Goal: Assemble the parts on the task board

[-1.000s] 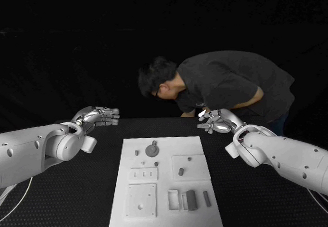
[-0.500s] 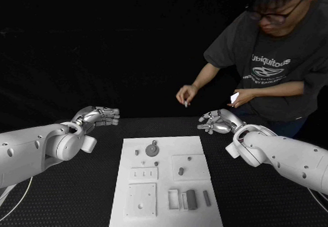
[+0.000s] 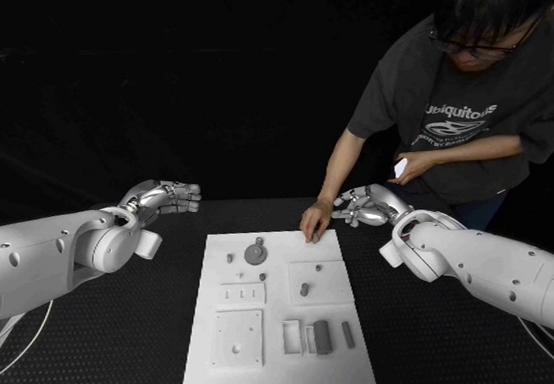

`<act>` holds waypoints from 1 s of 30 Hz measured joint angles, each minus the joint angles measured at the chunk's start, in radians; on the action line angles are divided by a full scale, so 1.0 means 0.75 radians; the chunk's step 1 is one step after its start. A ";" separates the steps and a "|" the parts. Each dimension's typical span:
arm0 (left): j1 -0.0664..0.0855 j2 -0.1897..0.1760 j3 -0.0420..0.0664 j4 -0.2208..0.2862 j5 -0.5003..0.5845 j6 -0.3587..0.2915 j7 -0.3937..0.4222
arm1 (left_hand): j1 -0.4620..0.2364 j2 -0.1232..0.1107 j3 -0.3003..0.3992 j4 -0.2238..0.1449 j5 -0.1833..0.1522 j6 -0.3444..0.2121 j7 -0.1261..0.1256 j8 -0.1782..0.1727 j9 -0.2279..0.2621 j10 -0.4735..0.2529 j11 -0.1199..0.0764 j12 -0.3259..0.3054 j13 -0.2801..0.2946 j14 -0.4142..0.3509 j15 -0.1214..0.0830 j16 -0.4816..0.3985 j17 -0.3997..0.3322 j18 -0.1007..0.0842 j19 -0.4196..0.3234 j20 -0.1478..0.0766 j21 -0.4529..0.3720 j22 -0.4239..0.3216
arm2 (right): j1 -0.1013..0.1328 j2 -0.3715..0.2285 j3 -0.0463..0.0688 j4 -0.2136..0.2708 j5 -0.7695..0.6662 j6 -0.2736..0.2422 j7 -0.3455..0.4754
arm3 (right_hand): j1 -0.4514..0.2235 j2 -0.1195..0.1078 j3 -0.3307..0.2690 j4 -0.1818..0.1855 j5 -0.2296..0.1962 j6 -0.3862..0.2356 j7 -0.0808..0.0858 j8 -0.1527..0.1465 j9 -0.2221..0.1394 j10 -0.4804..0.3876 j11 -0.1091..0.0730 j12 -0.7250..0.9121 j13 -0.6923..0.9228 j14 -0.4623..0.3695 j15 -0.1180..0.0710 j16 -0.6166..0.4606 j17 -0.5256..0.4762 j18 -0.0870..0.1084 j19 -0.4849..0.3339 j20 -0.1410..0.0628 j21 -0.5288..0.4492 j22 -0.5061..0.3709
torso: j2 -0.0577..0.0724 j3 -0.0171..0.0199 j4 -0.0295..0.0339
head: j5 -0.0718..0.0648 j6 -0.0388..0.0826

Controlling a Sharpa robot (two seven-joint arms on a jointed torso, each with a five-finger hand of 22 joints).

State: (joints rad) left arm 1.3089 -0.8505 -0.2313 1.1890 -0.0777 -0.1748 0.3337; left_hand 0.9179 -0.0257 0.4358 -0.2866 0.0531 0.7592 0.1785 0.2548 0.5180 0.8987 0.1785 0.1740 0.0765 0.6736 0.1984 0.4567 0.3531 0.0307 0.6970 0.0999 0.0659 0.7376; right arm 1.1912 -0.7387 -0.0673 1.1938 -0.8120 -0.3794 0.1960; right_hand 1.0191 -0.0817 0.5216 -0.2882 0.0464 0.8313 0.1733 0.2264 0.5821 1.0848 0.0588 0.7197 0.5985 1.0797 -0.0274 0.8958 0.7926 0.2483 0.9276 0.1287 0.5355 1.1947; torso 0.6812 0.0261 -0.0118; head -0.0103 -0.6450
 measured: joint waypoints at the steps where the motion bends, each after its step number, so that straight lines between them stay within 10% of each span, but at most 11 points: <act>1: 0.000 0.000 0.000 0.000 0.000 0.000 0.000 | 0.000 0.000 0.000 0.000 0.000 0.000 0.000 0.000 0.000 0.000 0.000 0.000 0.000 0.000 0.000 0.000 0.000 0.000 0.000 0.000 0.000 0.000 | 0.000 0.000 0.000 0.001 0.000 0.000 0.000 | 0.000 0.000 0.000 0.000 0.000 0.000 0.000 0.000 0.000 0.000 0.000 0.005 0.007 0.002 -0.002 0.005 0.005 0.000 0.000 0.000 0.001 0.004 | 0.000 -0.0001 0.0005 | -0.001 0.000; 30: -0.001 0.000 0.000 0.000 -0.001 0.008 -0.002 | 0.000 0.000 -0.007 0.000 0.000 0.000 0.000 0.000 -0.001 0.000 0.000 0.000 -0.001 0.000 0.000 0.000 0.000 0.000 0.000 0.000 0.000 -0.001 | 0.000 0.017 0.000 -0.039 -0.057 0.017 -0.008 | 0.013 -0.013 0.000 0.000 0.000 0.002 -0.007 0.000 -0.001 0.000 0.000 0.017 0.053 -0.001 -0.008 0.024 0.028 0.000 0.000 0.000 0.001 0.020 | -0.001 -0.0026 0.0023 | -0.019 -0.006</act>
State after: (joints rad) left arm 1.3085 -0.8502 -0.2314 1.1888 -0.0785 -0.1686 0.3323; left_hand 0.9179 -0.0257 0.4307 -0.2869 0.0531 0.7592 0.1785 0.2548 0.5172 0.8986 0.1785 0.1740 0.0755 0.6736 0.1984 0.4567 0.3531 0.0307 0.6970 0.0999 0.0660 0.7369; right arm 1.1909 -0.7259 -0.0674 1.1643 -0.8544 -0.3664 0.1899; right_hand 1.0291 -0.0916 0.5216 -0.2882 0.0465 0.8328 0.1681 0.2264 0.5812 1.0846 0.0586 0.7322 0.6380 1.0787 -0.0336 0.9138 0.8139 0.2482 0.9275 0.1288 0.5361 1.2096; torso 0.6807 0.0242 -0.0101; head -0.0248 -0.6493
